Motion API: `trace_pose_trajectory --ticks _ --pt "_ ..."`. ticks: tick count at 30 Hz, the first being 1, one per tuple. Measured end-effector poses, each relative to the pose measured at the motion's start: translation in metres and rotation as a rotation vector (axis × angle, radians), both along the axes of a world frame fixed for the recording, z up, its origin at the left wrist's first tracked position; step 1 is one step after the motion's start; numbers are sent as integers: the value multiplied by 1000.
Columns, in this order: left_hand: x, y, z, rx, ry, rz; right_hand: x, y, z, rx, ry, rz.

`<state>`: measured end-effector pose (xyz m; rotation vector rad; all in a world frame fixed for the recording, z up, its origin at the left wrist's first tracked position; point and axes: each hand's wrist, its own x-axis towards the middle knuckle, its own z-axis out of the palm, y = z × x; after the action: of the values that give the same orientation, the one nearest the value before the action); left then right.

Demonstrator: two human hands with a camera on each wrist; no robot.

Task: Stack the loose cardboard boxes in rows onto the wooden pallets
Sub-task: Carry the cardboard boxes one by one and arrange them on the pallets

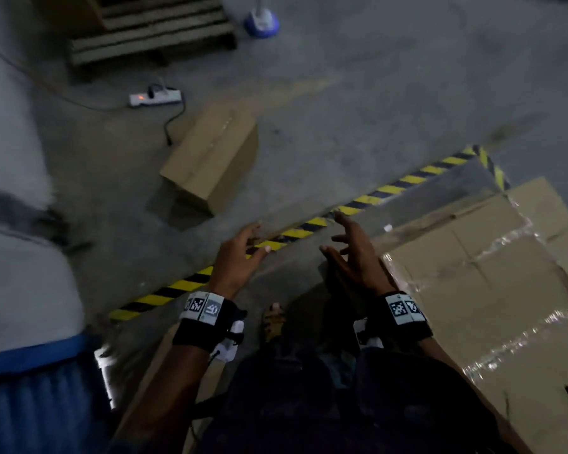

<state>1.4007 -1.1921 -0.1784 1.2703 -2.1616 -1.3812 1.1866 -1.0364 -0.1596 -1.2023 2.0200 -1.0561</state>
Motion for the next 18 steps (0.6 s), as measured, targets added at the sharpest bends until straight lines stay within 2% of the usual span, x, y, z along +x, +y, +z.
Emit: trace_pose_trajectory --ticks 6,9,13,18 --pt "40 -57 -12 85 3 274 8 -88 3 -46 -25 156" --pt "42 -84 -18 86 -9 346 -4 -133 -9 -48 -58 185" --pt "47 -119 -37 116 -50 386 -14 -198 -26 58 -180 180" --pt "61 -174 -56 109 -67 435 -16 -290 -49 101 -163 236"
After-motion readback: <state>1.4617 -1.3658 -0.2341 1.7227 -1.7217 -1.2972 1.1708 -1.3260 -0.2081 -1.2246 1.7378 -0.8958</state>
